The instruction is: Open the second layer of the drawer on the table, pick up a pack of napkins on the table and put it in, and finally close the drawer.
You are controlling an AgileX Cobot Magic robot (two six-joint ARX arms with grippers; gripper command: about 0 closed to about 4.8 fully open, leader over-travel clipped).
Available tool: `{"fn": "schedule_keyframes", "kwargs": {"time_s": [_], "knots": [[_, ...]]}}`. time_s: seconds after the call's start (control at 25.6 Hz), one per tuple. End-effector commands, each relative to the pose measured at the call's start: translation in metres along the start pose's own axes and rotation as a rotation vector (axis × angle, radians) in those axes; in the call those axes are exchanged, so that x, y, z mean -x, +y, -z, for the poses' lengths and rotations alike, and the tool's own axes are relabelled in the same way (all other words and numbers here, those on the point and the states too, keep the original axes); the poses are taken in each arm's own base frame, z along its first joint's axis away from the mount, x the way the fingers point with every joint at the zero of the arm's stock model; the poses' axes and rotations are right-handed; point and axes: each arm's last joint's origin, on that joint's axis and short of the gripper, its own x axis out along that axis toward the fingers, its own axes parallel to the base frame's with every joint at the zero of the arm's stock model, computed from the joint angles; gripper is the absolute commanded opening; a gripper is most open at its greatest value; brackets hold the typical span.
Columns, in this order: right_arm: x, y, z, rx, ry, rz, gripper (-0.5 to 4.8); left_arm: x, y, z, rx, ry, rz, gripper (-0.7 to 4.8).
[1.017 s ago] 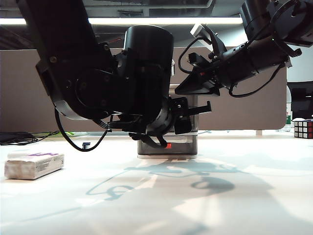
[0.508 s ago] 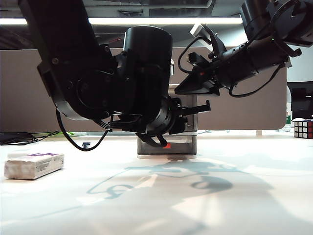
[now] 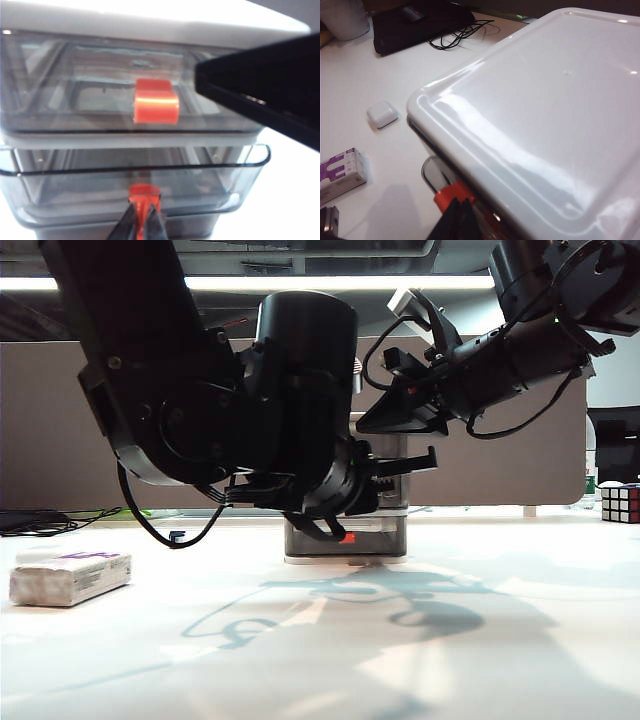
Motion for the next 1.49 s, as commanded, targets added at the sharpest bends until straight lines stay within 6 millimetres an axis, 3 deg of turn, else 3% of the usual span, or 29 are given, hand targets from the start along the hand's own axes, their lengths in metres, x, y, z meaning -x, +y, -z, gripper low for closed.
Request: {"fn": "schedule_keyframes", "kwargs": {"time_s": [0.04, 0.43, 0.98, 1.29, 1.49], "knots": [[0.0, 0.0, -0.005, 0.012, -0.026, 0.008, -0.05, 0.005, -0.006, 0.001, -0.011, 0.002, 0.013, -0.06], [-0.002, -0.001, -0.001, 0.008, -0.017, 0.008, -0.05, 0.023, -0.02, 0.005, -0.071, 0.059, 0.031, -0.06], [-0.003, -0.001, -0.002, 0.013, -0.028, -0.022, -0.05, 0.054, 0.006, 0.012, -0.044, 0.108, 0.009, -0.06], [-0.003, -0.001, -0.002, 0.013, -0.027, -0.022, -0.05, 0.071, 0.011, 0.005, -0.041, 0.103, 0.011, -0.06], [-0.003, 0.0, -0.002, 0.013, -0.028, -0.036, -0.05, 0.071, 0.01, 0.004, -0.031, 0.1, 0.022, 0.04]]}}
